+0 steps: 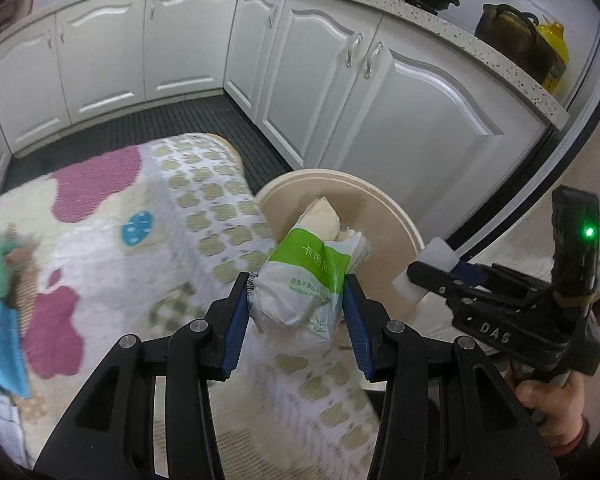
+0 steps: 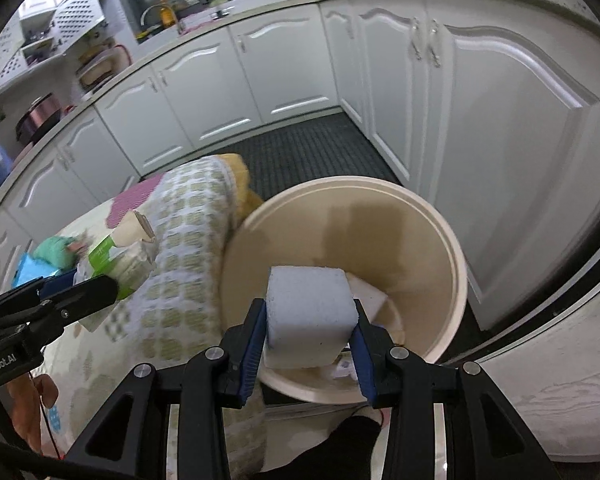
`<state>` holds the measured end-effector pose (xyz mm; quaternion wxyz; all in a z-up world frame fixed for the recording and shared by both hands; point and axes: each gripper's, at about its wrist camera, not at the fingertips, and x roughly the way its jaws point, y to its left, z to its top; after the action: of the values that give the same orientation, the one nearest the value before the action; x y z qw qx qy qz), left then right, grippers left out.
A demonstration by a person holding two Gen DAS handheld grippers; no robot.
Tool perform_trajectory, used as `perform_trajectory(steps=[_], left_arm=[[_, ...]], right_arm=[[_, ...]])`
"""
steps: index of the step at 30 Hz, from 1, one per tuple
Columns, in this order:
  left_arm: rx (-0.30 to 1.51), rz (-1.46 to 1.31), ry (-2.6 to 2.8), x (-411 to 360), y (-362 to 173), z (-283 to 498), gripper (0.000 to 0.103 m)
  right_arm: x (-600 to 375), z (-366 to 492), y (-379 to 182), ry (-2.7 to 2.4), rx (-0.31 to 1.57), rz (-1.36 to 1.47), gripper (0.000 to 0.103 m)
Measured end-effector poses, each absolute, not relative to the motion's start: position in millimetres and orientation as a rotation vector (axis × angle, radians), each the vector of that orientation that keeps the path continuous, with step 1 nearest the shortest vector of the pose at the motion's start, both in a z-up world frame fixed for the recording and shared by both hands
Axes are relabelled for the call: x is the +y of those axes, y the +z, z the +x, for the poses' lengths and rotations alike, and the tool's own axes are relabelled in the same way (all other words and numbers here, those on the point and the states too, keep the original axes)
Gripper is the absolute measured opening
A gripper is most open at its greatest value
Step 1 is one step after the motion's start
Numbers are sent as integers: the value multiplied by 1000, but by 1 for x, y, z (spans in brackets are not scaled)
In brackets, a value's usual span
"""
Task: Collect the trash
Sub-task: 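Carry the tissue packet and sponge over the bucket and open both tools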
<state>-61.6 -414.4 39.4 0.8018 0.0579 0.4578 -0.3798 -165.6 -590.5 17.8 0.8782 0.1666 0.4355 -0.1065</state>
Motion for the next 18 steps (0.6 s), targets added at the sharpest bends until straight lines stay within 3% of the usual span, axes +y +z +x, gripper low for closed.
perform_trajectory(steps=[7,10,13,18], left_arm=[[1016,98,-820,-440,27,-53,47],[1030,87,-817,-446,22,-49,51],[1038,90,-809,-449,17,-46,57],[1035,105,-806,-449,15,-47,67]], right_arm=[[-602,-156,-4,-248,951,370,40],[-606,-154,-10,-257,956,376,50],[-610,-154,-16,-269,970,380,51],[-611,-160,-20,-268,976,388,63]])
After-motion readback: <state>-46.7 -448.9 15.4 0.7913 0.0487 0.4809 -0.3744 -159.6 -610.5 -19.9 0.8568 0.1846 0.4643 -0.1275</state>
